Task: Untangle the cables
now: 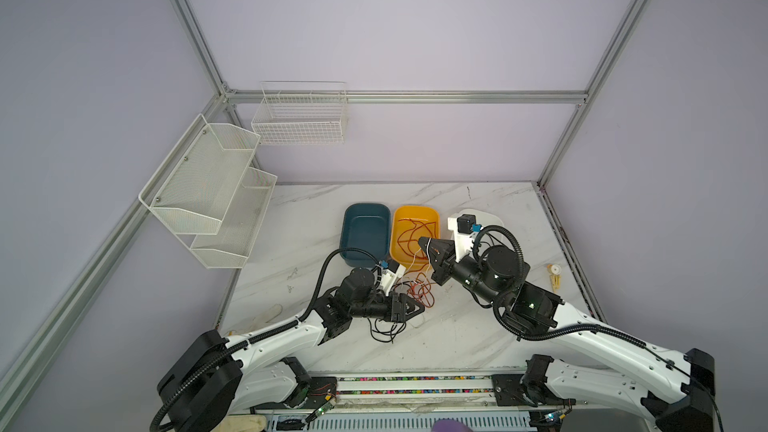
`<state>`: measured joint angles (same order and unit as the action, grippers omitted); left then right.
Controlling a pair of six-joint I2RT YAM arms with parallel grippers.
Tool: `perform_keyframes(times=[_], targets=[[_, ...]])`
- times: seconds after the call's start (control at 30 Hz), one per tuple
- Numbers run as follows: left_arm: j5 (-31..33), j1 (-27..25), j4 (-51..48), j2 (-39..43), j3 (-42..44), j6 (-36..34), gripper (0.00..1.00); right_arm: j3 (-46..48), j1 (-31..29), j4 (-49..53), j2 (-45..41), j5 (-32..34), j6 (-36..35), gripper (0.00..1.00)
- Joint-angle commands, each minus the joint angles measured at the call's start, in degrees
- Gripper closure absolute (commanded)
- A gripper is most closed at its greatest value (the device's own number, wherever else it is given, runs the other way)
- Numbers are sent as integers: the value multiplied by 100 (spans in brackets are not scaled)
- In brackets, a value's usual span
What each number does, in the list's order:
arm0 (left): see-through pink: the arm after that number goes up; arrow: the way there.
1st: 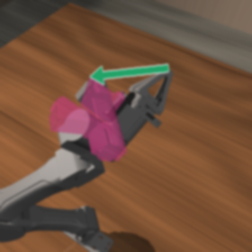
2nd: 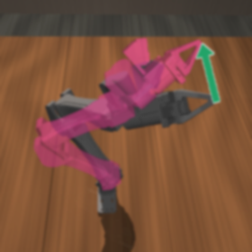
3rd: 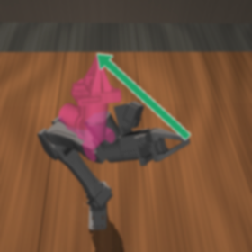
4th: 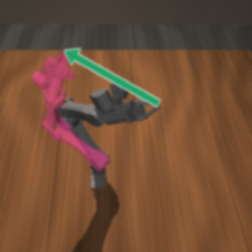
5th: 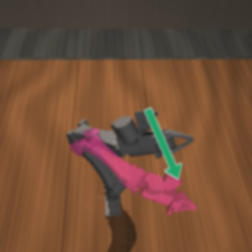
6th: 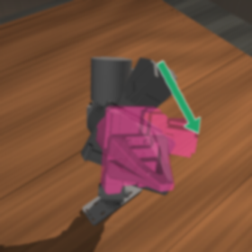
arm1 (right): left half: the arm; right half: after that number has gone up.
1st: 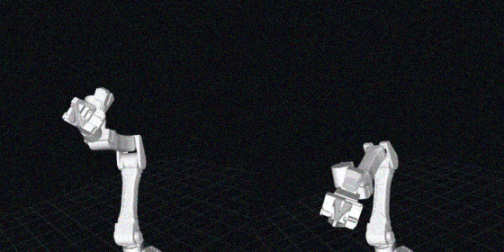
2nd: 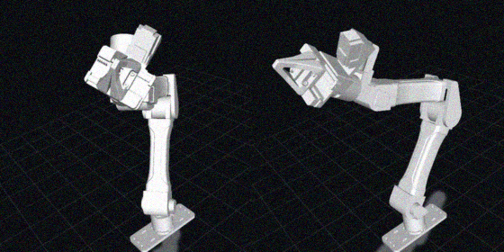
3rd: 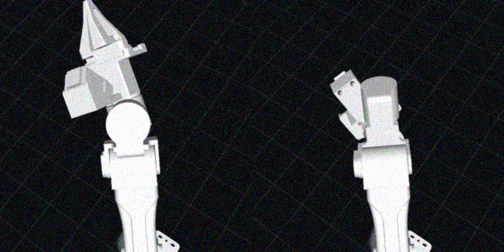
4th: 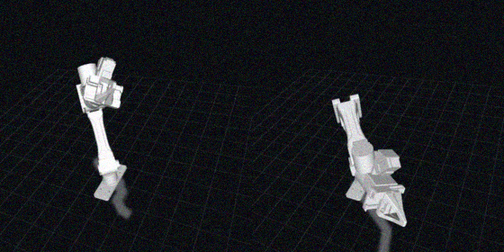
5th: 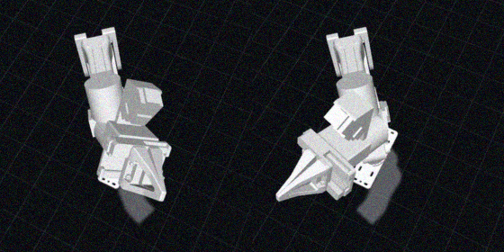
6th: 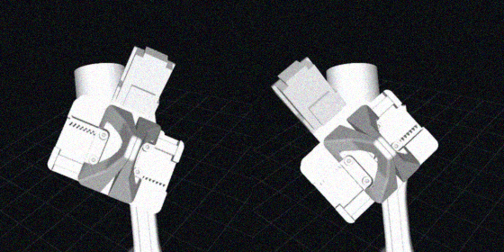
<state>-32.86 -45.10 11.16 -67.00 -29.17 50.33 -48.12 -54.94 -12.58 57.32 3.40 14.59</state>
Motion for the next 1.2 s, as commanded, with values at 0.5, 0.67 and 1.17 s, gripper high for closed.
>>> perform_keyframes(times=[0.5,0.67,1.17], targets=[[150,-234,1916,-177,60,718,40,-31,-32,-96,-42,-58,123,100],[84,-243,1813,-289,10,660,53,-74,-32,-39,-72,-37,110,100],[310,-243,548,-350,-509,151,71,-128,-32,41,-107,-23,88,100]])
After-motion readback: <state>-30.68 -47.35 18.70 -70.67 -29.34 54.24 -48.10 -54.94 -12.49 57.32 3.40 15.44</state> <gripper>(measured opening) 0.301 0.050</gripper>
